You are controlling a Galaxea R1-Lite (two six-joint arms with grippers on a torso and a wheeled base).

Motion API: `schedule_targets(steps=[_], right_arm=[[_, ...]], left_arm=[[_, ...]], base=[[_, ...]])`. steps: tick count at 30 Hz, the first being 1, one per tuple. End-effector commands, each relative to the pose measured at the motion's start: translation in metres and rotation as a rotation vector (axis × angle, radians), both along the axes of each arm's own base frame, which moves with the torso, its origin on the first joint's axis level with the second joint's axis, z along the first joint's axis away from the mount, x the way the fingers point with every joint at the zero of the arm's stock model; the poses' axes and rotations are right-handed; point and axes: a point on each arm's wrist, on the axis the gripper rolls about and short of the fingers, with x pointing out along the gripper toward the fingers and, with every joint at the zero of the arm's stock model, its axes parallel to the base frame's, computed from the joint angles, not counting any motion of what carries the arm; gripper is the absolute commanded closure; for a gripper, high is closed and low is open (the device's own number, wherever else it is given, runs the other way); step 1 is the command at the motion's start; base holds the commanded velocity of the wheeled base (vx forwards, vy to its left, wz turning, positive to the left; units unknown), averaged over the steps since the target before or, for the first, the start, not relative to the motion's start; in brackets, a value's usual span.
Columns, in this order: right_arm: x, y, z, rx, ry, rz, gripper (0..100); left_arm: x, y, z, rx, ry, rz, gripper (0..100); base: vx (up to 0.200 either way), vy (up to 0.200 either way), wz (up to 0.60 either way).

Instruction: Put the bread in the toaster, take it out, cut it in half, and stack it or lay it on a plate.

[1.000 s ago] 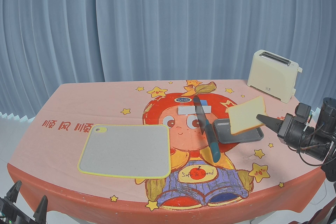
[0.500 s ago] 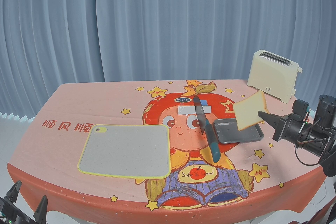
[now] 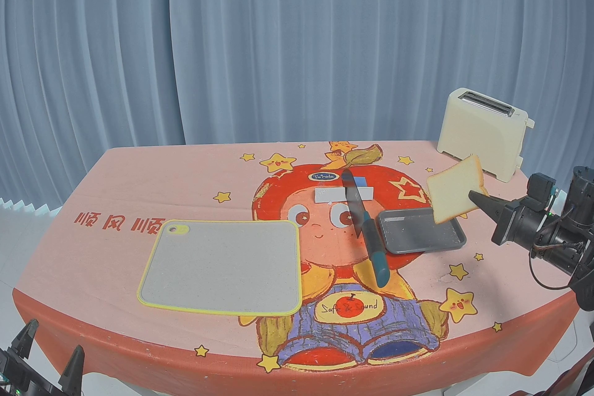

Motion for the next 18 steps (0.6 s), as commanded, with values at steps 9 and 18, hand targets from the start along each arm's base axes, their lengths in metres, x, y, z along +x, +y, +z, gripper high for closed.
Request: schedule_targets(steps=[9, 18], right_arm=[[-0.0127, 0.0005, 0.0146, 0.011, -0.064, 0.011, 100], [-0.0131, 0.0004, 0.0109, 0.004, -0.049, 0.009, 100]], left_arm=[[0.001, -0.0001, -0.0049, 0.002, 0.018, 0.001, 0], [0.001, -0.0001, -0.0049, 0.001, 0.018, 0.001, 0]], base=[[0.0, 0.0, 0.0], [0.0, 0.0, 0.0]])
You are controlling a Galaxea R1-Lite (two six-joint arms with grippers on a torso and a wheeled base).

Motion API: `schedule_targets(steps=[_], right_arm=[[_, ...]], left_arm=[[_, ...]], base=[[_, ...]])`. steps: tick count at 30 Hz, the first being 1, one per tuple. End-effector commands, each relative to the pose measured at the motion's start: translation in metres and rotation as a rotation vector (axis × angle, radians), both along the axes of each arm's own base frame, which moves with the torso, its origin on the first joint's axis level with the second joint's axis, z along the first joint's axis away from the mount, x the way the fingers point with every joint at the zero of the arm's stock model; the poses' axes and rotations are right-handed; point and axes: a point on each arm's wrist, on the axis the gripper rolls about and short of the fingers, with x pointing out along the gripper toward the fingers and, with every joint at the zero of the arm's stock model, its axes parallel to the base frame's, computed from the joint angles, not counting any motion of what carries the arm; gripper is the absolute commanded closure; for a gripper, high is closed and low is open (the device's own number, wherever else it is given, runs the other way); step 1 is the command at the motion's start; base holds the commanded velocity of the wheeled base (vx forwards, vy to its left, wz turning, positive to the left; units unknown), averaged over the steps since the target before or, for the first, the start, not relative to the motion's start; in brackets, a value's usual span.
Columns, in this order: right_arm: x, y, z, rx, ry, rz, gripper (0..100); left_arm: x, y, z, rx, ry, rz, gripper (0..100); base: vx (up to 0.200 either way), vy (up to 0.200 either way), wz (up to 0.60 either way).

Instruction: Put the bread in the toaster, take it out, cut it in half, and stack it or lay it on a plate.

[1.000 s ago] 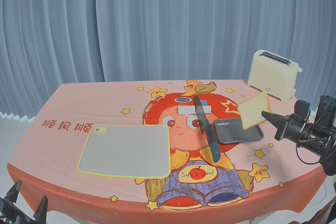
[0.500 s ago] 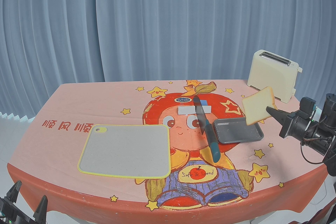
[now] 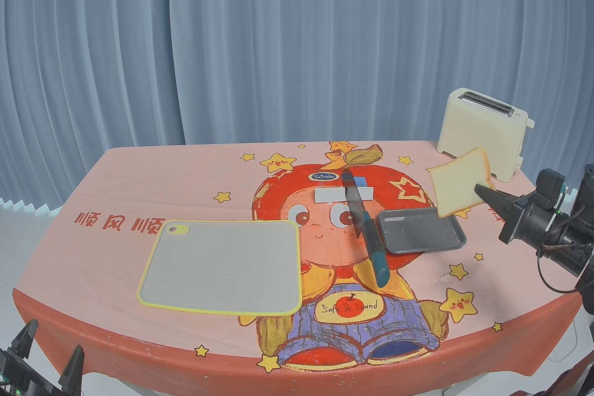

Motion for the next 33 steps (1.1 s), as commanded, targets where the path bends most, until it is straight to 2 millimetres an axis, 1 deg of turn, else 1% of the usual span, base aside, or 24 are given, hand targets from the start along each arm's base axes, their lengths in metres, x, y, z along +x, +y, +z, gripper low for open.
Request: schedule_targets(steps=[1, 33], right_arm=[[-0.0015, -0.0005, -0.003, -0.006, 0.01, -0.001, 100], [-0.0022, -0.0014, -0.0036, -0.033, -0.003, 0.002, 100]], left_arm=[[0.001, -0.0001, -0.0049, 0.001, 0.018, 0.001, 0], [0.001, -0.0001, -0.0049, 0.001, 0.018, 0.001, 0]], base=[[0.0, -0.2, 0.0], [0.0, -0.2, 0.0]])
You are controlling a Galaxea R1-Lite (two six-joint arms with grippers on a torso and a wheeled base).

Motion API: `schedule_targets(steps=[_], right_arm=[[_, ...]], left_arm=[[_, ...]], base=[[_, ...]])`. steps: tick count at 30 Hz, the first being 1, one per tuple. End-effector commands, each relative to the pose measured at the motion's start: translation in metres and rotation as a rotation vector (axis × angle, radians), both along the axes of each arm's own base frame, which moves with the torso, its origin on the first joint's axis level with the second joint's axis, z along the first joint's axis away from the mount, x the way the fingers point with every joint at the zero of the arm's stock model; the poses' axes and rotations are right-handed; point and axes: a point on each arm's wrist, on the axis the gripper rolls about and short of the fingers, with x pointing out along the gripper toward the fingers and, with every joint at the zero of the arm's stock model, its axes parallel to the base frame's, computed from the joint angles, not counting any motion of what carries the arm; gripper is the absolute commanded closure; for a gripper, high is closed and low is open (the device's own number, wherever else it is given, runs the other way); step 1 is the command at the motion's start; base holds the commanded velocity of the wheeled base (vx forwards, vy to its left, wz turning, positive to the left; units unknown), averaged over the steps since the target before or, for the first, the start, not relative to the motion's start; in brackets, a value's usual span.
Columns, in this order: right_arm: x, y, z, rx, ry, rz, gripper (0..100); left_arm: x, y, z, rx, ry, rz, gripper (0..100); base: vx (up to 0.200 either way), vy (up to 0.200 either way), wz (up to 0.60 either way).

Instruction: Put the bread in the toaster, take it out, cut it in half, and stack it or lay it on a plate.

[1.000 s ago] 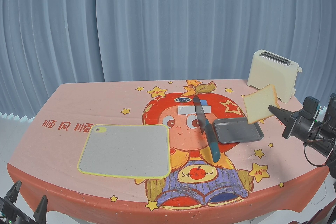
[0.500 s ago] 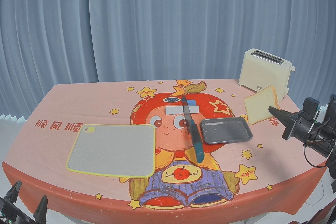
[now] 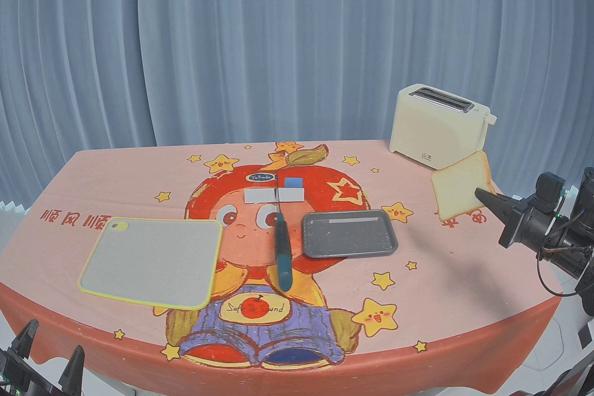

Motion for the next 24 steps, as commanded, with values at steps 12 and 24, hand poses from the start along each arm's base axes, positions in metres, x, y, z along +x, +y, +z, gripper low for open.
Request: schedule_targets(steps=[12, 24], right_arm=[[0.0004, 0.0, -0.0008, -0.001, 0.003, 0.001, 100], [-0.0005, -0.0001, -0.0022, -0.021, -0.001, 0.008, 100]], left_arm=[[0.001, -0.0001, -0.0049, 0.004, 0.018, 0.0, 0], [0.001, -0.0001, -0.0049, 0.004, 0.018, 0.0, 0]], base=[[0.0, -0.1, 0.0], [0.0, 0.0, 0.0]])
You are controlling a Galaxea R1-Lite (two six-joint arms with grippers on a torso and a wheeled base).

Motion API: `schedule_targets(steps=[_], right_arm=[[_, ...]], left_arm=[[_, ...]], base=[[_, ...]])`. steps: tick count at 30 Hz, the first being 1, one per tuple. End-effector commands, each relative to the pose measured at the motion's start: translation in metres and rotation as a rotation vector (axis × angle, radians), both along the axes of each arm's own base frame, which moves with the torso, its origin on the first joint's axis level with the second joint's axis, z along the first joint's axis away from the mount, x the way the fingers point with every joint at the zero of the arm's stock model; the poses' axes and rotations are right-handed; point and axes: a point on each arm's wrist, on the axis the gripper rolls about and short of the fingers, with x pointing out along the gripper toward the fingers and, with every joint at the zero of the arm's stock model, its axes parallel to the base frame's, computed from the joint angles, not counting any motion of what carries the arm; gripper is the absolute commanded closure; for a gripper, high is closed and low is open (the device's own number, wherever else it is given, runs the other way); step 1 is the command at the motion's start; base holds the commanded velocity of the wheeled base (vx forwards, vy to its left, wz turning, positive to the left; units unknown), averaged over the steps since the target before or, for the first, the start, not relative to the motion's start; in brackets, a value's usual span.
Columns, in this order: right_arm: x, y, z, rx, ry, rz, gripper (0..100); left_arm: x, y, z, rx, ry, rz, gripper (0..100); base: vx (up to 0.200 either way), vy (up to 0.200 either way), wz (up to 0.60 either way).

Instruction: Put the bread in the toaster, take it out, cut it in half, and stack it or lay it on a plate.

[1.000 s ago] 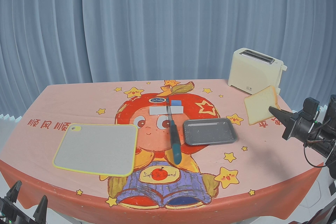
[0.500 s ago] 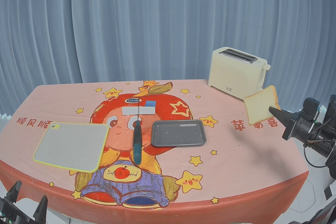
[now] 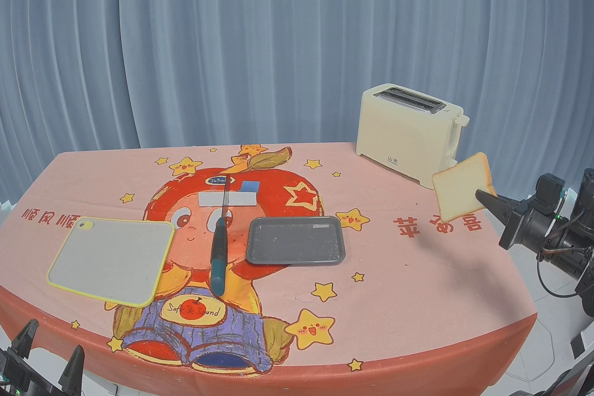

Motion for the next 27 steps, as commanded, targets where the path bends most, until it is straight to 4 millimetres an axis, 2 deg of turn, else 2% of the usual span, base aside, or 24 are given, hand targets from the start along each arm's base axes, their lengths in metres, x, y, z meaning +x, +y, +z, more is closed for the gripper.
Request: schedule_targets(steps=[1, 18, 24, 27], right_arm=[[0.0, 0.0005, -0.0005, -0.001, 0.002, 0.005, 100], [-0.0007, 0.0014, -0.0006, -0.009, -0.002, 0.011, 100], [-0.0005, 0.0014, -0.0009, -0.009, -0.001, 0.011, 100], [-0.0006, 0.0018, -0.0002, -0.009, -0.004, 0.013, 100]], left_arm=[[0.001, -0.0001, -0.0049, 0.001, 0.018, -0.001, 0], [0.001, -0.0001, -0.0051, 0.003, 0.02, -0.001, 0], [0.001, -0.0001, -0.0049, 0.003, 0.018, -0.001, 0], [0.001, -0.0001, -0.0049, 0.003, 0.018, -0.001, 0]], base=[[0.0, 0.0, 0.0], [0.0, 0.0, 0.0], [0.0, -0.2, 0.0], [0.0, 0.0, 0.0]])
